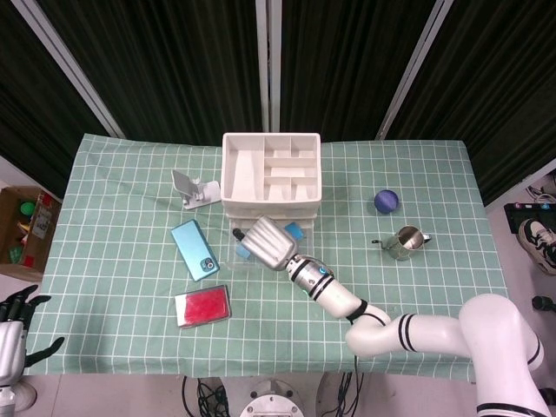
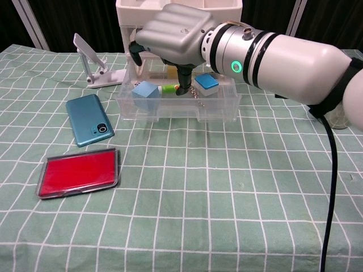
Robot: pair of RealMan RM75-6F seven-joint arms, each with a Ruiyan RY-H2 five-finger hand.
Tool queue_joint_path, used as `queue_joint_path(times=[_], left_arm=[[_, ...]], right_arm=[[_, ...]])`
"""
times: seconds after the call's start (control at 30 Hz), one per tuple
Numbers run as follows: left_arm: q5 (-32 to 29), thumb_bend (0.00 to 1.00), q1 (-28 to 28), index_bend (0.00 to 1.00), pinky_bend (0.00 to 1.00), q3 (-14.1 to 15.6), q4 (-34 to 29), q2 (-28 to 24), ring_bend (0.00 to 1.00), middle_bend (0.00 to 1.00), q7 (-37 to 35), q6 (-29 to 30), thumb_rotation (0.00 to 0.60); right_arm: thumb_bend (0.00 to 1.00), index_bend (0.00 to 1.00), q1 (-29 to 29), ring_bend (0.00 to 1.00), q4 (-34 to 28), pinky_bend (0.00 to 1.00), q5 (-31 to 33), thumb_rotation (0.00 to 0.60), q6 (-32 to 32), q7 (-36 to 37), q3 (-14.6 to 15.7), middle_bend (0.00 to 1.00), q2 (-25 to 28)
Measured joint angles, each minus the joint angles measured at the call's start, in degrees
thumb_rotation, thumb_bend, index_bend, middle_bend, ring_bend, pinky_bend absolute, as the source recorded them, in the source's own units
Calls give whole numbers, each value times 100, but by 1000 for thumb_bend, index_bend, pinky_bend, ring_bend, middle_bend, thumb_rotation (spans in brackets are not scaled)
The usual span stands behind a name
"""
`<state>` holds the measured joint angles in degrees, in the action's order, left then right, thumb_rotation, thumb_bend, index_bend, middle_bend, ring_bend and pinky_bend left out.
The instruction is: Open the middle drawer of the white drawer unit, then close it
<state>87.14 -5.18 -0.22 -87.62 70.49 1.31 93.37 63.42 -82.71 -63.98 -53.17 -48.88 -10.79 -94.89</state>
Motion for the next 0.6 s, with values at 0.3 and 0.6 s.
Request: queue_joint_path(times=[0.3,0.6], left_arm=[[-10,0,-12,288,204,9,15,19,153,146,-11,-17,600],[-15,0,-8,288,204,-5,16,11,154,146,-19,-23,600]], right_arm=[[72,361,-21,959,204,969,647,600,147,-299,68,954,-59],[176,463,45,964,600,970,702,600,237,67,-7,954,-309]])
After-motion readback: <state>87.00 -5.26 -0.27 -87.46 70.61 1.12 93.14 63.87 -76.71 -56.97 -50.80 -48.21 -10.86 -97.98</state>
